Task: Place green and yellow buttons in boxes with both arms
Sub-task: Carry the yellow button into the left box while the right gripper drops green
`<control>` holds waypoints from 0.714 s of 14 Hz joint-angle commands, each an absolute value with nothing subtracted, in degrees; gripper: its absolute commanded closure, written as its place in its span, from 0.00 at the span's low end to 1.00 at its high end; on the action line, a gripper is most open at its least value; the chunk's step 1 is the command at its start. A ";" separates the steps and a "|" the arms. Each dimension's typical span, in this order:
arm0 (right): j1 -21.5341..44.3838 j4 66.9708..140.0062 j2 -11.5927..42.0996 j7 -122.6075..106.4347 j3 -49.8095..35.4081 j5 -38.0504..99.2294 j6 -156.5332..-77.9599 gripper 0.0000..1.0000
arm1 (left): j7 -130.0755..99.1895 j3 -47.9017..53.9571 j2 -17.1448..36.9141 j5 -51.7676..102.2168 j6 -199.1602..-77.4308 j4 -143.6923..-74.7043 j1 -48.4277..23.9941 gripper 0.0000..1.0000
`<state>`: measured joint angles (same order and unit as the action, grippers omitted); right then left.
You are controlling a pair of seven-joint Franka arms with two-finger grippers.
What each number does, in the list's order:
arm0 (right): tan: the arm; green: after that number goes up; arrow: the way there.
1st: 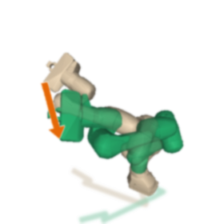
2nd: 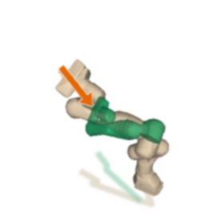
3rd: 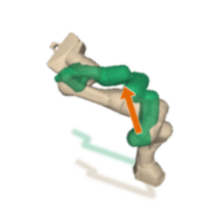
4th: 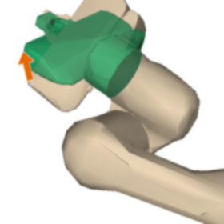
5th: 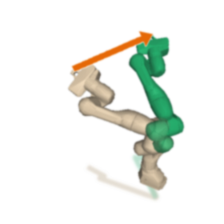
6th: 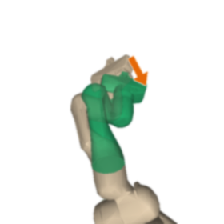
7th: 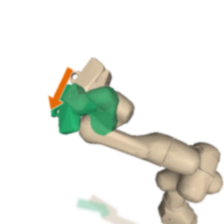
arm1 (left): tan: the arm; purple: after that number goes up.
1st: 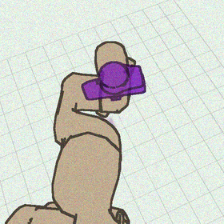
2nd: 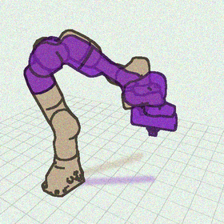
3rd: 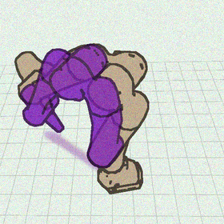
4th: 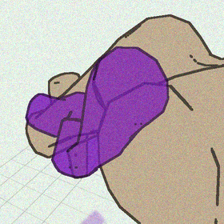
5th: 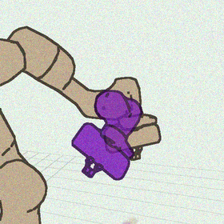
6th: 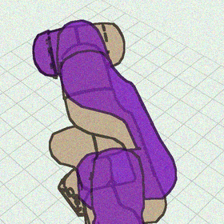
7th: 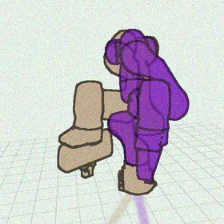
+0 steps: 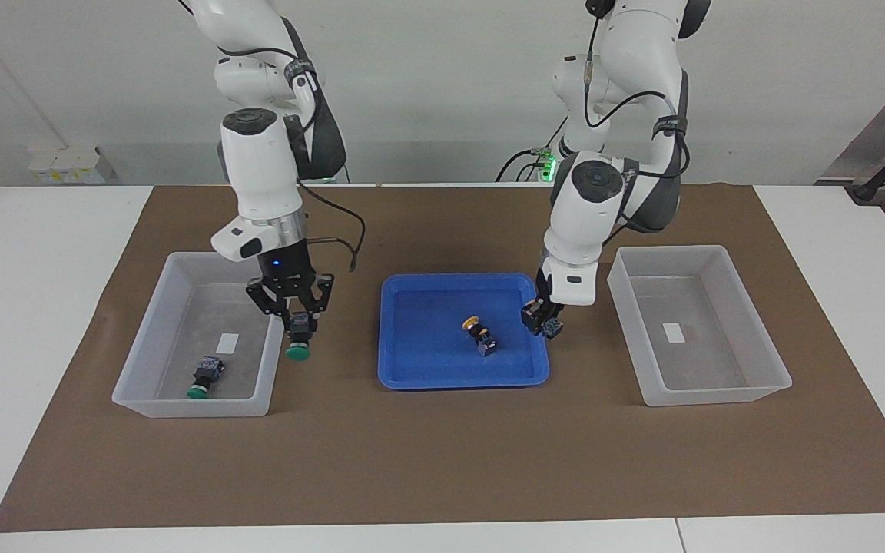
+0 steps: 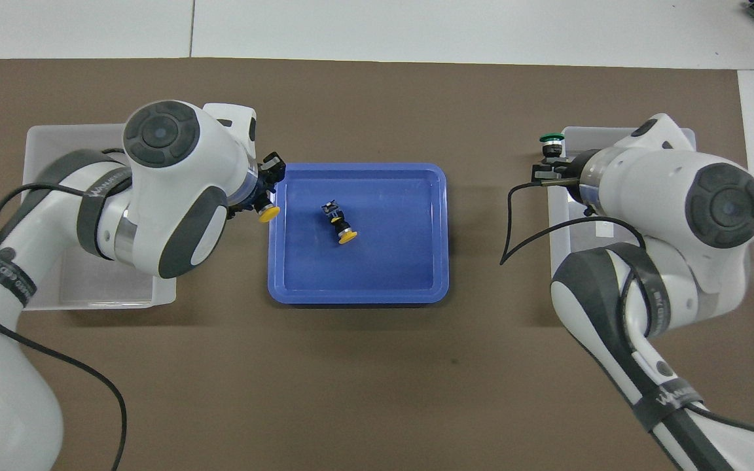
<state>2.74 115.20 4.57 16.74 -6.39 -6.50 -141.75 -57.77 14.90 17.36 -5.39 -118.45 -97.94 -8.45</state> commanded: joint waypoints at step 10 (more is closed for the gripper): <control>-8.52 117.86 12.99 8.36 -7.21 -6.15 -150.09 1.00 | -11.45 15.38 12.93 -4.40 -118.61 -104.02 12.11 1.00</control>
<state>-7.17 117.69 10.44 10.60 -6.35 -6.50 -145.80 -16.60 14.81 16.40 -5.27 -112.85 -96.48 9.67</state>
